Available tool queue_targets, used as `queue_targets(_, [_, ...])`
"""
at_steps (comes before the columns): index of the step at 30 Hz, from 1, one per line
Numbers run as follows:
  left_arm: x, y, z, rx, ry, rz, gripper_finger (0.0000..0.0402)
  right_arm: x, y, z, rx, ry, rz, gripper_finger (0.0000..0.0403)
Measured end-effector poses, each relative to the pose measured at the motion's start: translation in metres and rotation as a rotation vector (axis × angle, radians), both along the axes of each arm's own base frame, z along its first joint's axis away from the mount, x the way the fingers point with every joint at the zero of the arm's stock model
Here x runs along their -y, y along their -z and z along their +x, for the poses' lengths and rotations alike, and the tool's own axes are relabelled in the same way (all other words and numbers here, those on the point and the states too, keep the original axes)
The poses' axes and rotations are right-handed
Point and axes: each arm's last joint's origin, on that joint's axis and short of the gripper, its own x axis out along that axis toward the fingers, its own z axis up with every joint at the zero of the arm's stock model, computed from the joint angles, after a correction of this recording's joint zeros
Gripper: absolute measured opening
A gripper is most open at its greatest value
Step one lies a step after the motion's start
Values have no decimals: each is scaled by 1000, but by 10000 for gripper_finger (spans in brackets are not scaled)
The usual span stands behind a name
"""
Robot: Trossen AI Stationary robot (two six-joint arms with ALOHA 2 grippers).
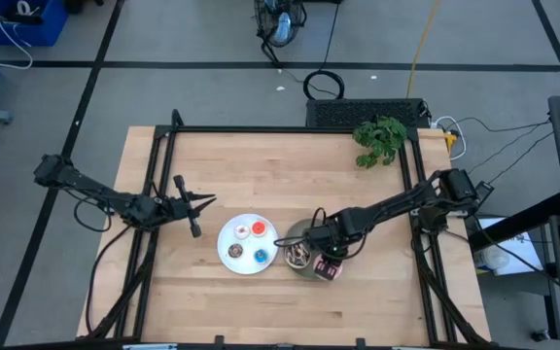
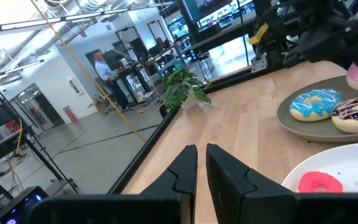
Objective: Pick & Place donuts
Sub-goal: Put the large pink donut on the gray plate
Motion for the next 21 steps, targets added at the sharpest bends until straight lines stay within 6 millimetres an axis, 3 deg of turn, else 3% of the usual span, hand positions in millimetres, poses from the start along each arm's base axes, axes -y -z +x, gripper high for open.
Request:
queue_targets(15, [0, 0, 0, -1, 0, 4, 42, 11, 13, -4, -30, 75, 11, 4])
queue_targets(21, [0, 0, 0, -1, 0, 5, 42, 12, 12, -1, -9, 104, 20, 30])
